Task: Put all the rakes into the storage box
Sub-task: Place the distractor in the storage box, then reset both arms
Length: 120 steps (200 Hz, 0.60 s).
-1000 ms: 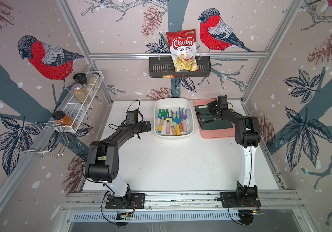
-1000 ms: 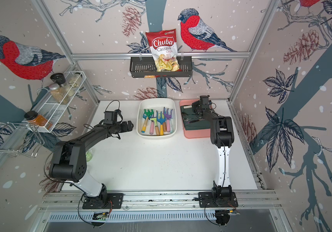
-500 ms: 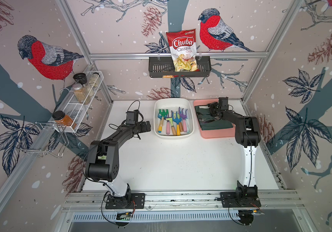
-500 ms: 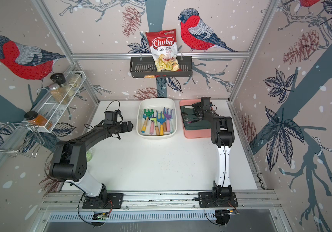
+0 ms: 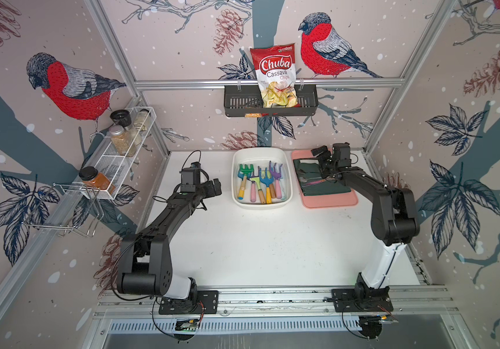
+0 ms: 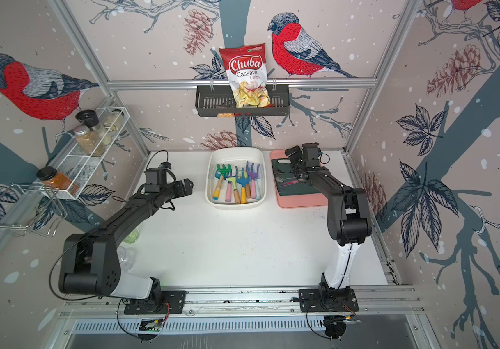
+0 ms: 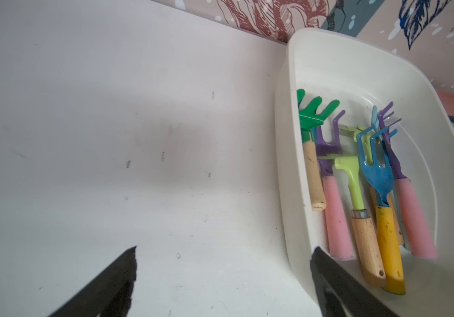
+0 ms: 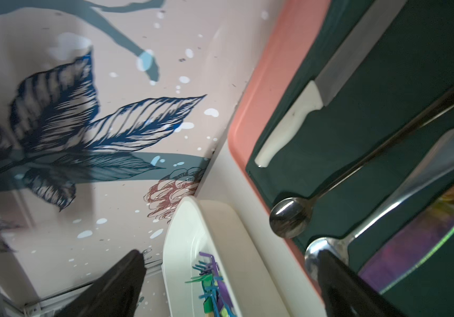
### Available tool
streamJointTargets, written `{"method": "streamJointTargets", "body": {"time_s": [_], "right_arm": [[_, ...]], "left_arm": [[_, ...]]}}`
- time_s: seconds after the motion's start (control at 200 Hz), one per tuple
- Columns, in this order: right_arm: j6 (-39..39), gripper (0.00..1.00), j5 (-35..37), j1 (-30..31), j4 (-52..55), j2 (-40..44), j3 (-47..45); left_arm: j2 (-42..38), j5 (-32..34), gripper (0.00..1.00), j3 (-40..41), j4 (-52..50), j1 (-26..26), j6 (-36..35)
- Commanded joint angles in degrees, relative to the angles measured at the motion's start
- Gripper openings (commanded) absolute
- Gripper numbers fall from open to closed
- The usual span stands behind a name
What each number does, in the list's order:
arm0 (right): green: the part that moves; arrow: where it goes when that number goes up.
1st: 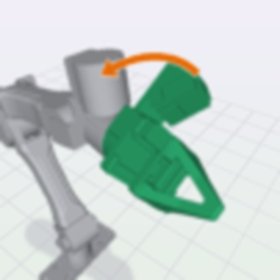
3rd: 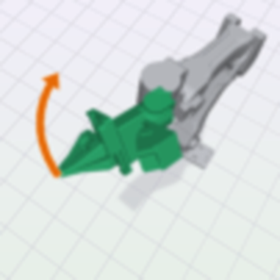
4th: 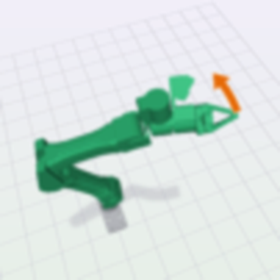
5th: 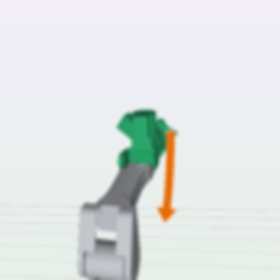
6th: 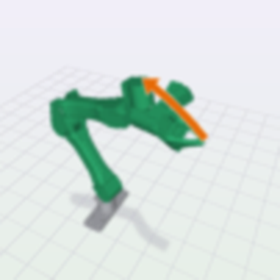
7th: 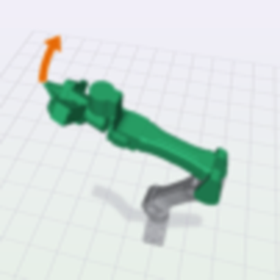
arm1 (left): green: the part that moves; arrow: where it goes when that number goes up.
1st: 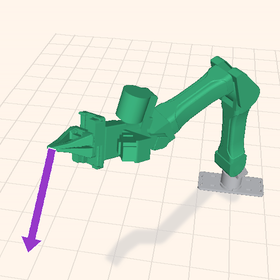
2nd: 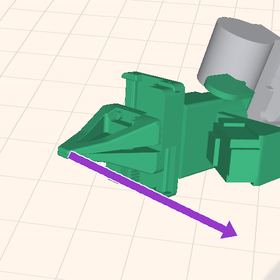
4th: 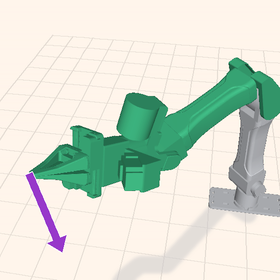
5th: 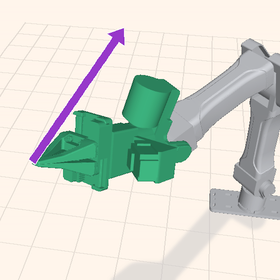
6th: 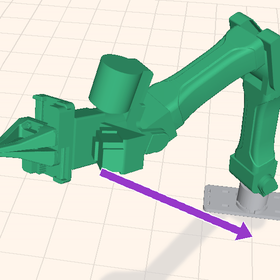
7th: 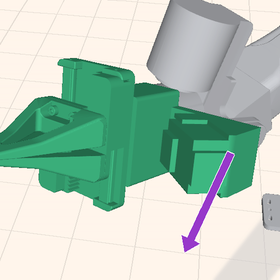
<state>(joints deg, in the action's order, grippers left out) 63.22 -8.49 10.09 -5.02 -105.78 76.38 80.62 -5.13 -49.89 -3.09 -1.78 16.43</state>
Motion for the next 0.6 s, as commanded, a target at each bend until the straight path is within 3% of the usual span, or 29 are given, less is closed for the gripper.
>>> {"method": "streamJointTargets", "body": {"time_s": [0.0, 0.145, 0.19, 0.305, 0.43, 0.595], "right_arm": [[-10.16, 1.0, 8.24, 0.68, 5.16, 6.68, -3.17], [-20.34, 1.0, 22.56, 2.98, 0.42, 19.47, -15.62], [-25.52, 1.0, 26.54, 4.12, -5.38, 23.86, -21.93], [-36.1, 1.0, 40.44, 7.49, -19.98, 33.4, -37.6], [-43.35, 1.0, 44.2, 5.73, -30.59, 37.39, -48.49], [-49.23, 1.0, 43.59, 0.92, -36.49, 34.96, -53.85]], "left_arm": [[-5.35, 6.62, 0.98, 6.96, 13.29, 1.88, 2.56], [-15.68, 16.05, 0.98, 23.69, 37.49, 2.13, -2.05], [-17.51, 20.37, 0.98, 26.47, 39.84, 2.28, -0.94], [-18.92, 23.99, 0.98, 32.03, 44.98, 2.82, -3.98], [-15.85, 26.32, 0.98, 38.4, 56.59, 2.79, -5.5], [-6.59, 23.42, 0.99, 40.42, 67.28, 2.76, -6.61]]}}
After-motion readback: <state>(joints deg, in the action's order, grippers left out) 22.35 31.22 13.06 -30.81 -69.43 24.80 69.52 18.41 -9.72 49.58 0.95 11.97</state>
